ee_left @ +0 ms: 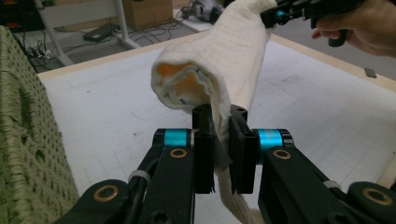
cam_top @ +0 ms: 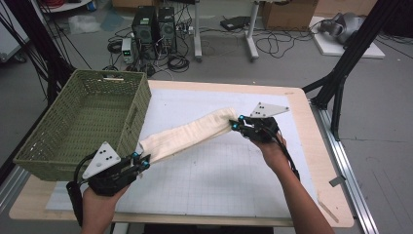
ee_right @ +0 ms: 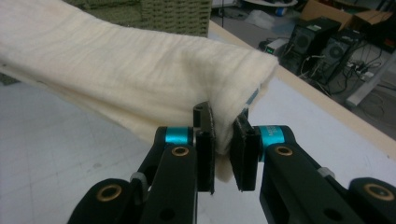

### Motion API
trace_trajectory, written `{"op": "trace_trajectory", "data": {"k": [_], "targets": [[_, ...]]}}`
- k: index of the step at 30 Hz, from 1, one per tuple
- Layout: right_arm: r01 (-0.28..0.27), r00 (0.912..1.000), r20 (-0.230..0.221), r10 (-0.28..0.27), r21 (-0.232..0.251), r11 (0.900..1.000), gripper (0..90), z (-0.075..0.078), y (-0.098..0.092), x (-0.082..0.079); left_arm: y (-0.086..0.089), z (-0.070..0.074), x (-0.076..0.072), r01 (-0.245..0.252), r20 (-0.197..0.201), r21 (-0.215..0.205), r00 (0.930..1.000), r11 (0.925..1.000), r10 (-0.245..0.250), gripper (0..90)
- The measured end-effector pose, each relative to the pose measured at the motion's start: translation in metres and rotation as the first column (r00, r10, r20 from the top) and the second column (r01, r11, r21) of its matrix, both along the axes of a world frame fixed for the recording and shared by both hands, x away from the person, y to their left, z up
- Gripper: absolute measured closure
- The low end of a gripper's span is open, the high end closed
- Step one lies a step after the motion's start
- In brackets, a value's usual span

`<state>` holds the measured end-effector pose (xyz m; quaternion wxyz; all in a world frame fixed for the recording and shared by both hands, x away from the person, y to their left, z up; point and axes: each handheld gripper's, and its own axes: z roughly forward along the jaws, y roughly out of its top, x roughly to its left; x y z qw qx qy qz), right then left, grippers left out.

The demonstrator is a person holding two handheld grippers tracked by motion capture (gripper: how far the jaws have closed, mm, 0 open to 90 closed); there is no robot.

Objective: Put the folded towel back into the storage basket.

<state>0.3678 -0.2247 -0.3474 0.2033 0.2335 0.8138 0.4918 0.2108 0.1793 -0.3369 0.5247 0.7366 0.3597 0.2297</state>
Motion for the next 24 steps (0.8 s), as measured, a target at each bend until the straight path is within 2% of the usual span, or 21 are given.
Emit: {"op": "trace_trajectory", "data": {"k": [12, 14, 15, 17, 24], "targets": [[-0.043, 0.9990, -0.004, 0.043, -0.003, 0.999, 81.5, 0.012, 0.048, 0.033, 0.019, 0.006, -0.008, -0.056, 0.018, -0.008, 0.9982, 0.9984, 0.056, 81.8], [-0.051, 0.9986, 0.011, 0.051, -0.010, 0.999, 81.5, 0.014, 0.057, 0.038, 0.023, 0.007, -0.010, -0.064, 0.020, -0.003, 0.9978, 0.9980, 0.064, 81.8], [-0.051, 0.9986, 0.011, 0.051, -0.010, 0.999, 81.5, 0.014, 0.057, 0.038, 0.025, 0.007, -0.011, -0.070, 0.022, -0.003, 0.9973, 0.9976, 0.070, 81.8], [-0.066, 0.9978, 0.005, 0.066, -0.015, 0.998, 81.5, 0.018, 0.069, 0.044, 0.028, 0.007, -0.013, -0.080, 0.025, -0.009, 0.9965, 0.9968, 0.080, 81.9], [-0.094, 0.9954, 0.017, 0.095, -0.035, 0.995, 81.6, 0.027, 0.095, 0.059, 0.038, 0.012, -0.019, -0.109, 0.043, -0.015, 0.9931, 0.9940, 0.109, 81.9]]}}
